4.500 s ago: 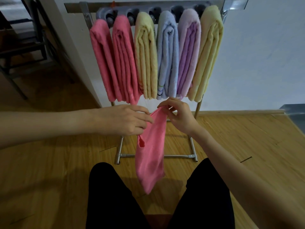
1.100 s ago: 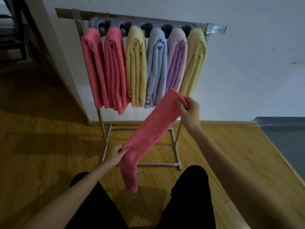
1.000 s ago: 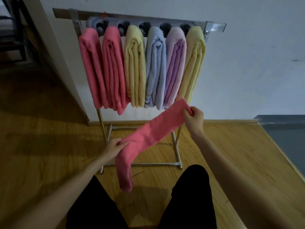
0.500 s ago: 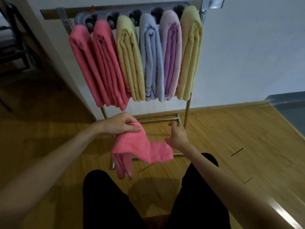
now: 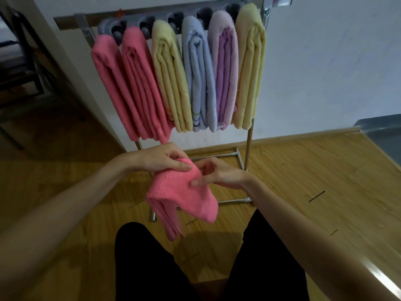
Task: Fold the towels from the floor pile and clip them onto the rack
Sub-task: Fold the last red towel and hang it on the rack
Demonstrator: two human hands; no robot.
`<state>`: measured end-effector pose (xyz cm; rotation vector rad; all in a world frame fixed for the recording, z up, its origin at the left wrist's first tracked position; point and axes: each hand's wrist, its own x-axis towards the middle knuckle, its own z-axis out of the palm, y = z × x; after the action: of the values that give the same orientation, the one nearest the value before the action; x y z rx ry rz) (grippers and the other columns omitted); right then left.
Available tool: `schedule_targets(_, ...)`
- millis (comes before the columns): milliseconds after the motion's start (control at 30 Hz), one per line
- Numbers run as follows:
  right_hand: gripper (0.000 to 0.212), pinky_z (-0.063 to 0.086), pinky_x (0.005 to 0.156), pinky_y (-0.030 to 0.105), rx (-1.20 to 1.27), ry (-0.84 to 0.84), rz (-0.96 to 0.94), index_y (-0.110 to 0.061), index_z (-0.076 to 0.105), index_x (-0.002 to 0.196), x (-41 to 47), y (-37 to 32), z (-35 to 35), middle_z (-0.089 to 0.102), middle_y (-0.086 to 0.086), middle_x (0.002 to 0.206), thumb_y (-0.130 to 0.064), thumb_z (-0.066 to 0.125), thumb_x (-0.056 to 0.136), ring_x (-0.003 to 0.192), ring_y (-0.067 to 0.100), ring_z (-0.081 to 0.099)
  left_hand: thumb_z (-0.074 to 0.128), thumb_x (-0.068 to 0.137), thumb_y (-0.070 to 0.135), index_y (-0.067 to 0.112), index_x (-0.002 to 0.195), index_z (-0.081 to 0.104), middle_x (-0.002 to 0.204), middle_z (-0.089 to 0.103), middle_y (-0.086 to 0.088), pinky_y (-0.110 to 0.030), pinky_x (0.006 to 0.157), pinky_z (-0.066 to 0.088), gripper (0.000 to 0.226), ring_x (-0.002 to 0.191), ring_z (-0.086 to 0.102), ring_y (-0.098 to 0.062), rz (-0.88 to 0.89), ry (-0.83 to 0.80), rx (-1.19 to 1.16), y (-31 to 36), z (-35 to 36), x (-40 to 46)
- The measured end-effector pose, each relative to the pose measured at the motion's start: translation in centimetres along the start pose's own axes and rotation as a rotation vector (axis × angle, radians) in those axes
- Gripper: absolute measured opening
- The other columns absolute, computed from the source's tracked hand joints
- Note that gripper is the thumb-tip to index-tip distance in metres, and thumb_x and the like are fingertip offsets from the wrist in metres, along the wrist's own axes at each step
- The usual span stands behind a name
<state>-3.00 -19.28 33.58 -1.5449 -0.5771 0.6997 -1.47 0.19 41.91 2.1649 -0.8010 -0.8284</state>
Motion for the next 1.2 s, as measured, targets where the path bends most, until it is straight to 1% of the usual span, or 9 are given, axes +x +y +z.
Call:
schedule_targets(167, 0.022, 0.051, 0.069, 0.022, 0.009, 0.008, -0.005, -0.011, 0.062, 0.078, -1.5, -1.5, -1.1, 0.06, 0.009, 0.083, -0.028, 0.076, 0.078, 0.081, 0.021, 0.058, 0.061, 0.09, 0.025, 0.014, 0.079, 0.07, 0.068, 0.058, 0.01, -0.017, 0.056, 0.04, 0.018, 0.062, 0.054, -0.006, -0.043, 0.024, -0.009, -0.6, 0.1, -1.1)
schedule_targets(367, 0.012, 0.051, 0.061, 0.02, -0.169, -0.003, -0.035, -0.01, 0.057, 0.081, -3.2, -2.9, -3.0, 0.061, 0.003, 0.08, -0.006, 0.067, 0.086, 0.076, 0.017, 0.059, 0.069, 0.085, 0.028, 0.027, 0.108, 0.055, 0.084, 0.06, -0.019, -0.031, 0.058, 0.04, 0.026, 0.067, 0.053, -0.027, -0.056, -0.022, -0.03, -2.3, -1.4, -2.9)
schedule_targets(433, 0.016, 0.057, 0.069, 0.035, -0.236, 0.004, -0.053, -0.006, 0.054, 0.094, -3.4, -3.2, -3.3, 0.06, 0.015, 0.093, -0.003, 0.067, 0.086, 0.083, 0.03, 0.062, 0.068, 0.086, 0.016, 0.023, 0.112, 0.042, 0.096, 0.06, -0.023, -0.031, 0.059, 0.042, 0.038, 0.073, 0.055, -0.027, -0.078, -0.096, -0.113, -2.4, -2.0, -3.6)
schedule_targets(500, 0.031, 0.055, 0.079, 0.048, -0.293, -0.014, -0.083, -0.003, 0.048, 0.109, -3.4, -3.8, -3.3, 0.053, 0.021, 0.111, -0.001, 0.067, 0.085, 0.099, 0.041, 0.059, 0.066, 0.087, 0.007, 0.017, 0.108, 0.046, 0.098, 0.056, -0.014, -0.033, 0.064, 0.043, 0.031, 0.078, 0.053, -0.025, -0.014, -0.114, -0.042, -2.0, -2.1, -4.1)
schedule_targets(633, 0.023, 0.046, 0.087, 0.017, -0.643, -0.119, -0.142, -0.006, 0.066, 0.104, -2.8, -5.4, -2.6, 0.065, -0.003, 0.104, 0.005, 0.064, 0.084, 0.099, 0.008, 0.061, 0.059, 0.089, 0.003, 0.019, 0.092, 0.072, 0.091, 0.064, 0.009, -0.016, 0.076, 0.044, 0.022, 0.085, 0.059, -0.002, -0.015, -0.158, 0.27, -1.5, -1.7, -4.3)
schedule_targets(733, 0.033, 0.04, 0.08, 0.005, -0.929, -0.194, -0.006, -0.017, 0.075, 0.099, -1.5, -6.2, -1.9, 0.071, -0.009, 0.101, 0.006, 0.056, 0.083, 0.09, 0.001, 0.061, 0.052, 0.092, 0.005, 0.026, 0.112, 0.07, 0.106, 0.065, 0.018, -0.018, 0.086, 0.048, 0.035, 0.094, 0.059, 0.004, -0.102, -0.123, 0.515, -1.9, -0.9, -4.0)
schedule_targets(833, 0.049, 0.048, 0.082, 0.021, -1.195, -0.115, 0.077, -0.028, 0.072, 0.109, -0.1, -6.7, -1.7, 0.07, -0.009, 0.107, 0.005, 0.05, 0.081, 0.093, 0.011, 0.06, 0.046, 0.093, 0.003, 0.029, 0.124, 0.062, 0.11, 0.064, 0.017, -0.019, 0.086, 0.048, 0.043, 0.093, 0.059, 0.003, -0.114, 0.137, 0.605, -2.4, -0.1, -4.0)
schedule_targets(1000, 0.052, 0.052, 0.075, 0.036, -1.29, 0.252, -0.126, -0.026, 0.068, 0.118, 1.9, -8.4, -1.9, 0.07, -0.003, 0.107, 0.002, 0.048, 0.079, 0.095, 0.021, 0.064, 0.044, 0.094, 0.004, 0.019, 0.135, 0.05, 0.102, 0.054, -0.003, -0.03, 0.076, 0.047, 0.044, 0.088, 0.057, -0.019, -0.103, 0.707, 0.817, -3.8, 0.3, -4.6)
schedule_targets(1200, 0.043, 0.042, 0.057, 0.031, -1.403, 0.5, -0.421, -0.024, 0.069, 0.113, 4.9, -11.2, -0.2, 0.068, -0.002, 0.109, -0.021, 0.035, 0.086, 0.09, 0.026, 0.065, 0.058, 0.076, -0.01, -0.005, 0.101, 0.06, 0.084, 0.055, -0.022, -0.043, 0.059, 0.049, 0.026, 0.067, 0.055, -0.039, -0.23, 1.171, 1.14, -1.7, -1.6, -5.8)
